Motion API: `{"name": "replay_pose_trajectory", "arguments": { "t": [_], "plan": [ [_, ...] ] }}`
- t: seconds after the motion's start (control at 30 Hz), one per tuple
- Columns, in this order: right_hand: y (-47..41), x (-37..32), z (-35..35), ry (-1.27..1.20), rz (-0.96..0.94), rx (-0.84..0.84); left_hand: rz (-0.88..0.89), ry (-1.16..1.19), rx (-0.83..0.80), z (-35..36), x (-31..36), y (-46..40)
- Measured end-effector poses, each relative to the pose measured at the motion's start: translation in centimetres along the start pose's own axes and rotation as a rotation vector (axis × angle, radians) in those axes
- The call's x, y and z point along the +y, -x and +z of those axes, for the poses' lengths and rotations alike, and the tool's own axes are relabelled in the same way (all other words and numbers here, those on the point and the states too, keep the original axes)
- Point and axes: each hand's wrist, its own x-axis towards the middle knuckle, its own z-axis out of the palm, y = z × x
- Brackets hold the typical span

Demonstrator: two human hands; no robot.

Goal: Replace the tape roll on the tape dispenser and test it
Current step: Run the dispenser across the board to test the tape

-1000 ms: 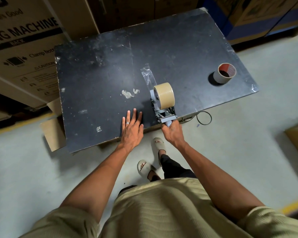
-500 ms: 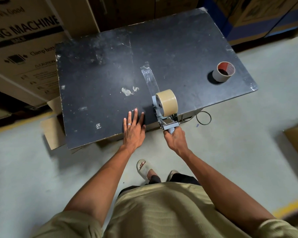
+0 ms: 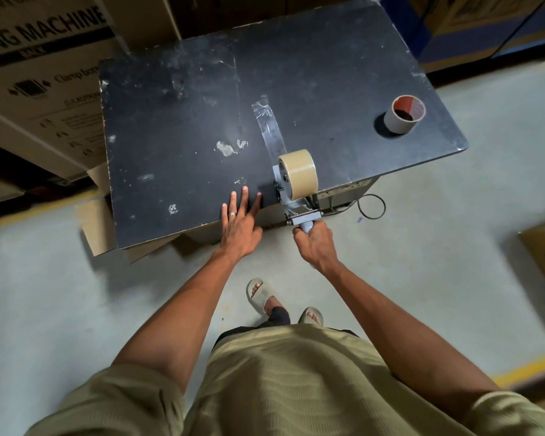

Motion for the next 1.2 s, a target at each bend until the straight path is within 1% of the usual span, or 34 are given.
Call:
{"name": "replay_pose_trajectory", "arguments": {
  "t": [0.4, 0.63, 0.83, 1.0, 1.2],
  "plan": [
    [2.5, 2.0, -0.4, 0.053, 0.018, -0.020, -0.045, 0.055, -0.022, -0.8, 0.6, 0.1],
    [2.9, 2.3, 0.1, 0.074, 0.051, -0.008, -0.033, 0.057, -0.017, -0.7, 0.5, 0.2],
    [3.7, 3.1, -0.4, 0.070, 0.044, -0.027, -0.036, 0.030, -0.011, -0.6, 0.6, 0.2],
    [3.2, 2.3, 0.4, 0.048, 0.088, -0.012, -0.048, 0.015, -0.009, -0.4, 0.6, 0.2],
    [3.1, 2.1, 1.1, 0.087, 0.102, 0.000, -0.048, 0.022, -0.014, -0.4, 0.6, 0.2]
  ]
}}
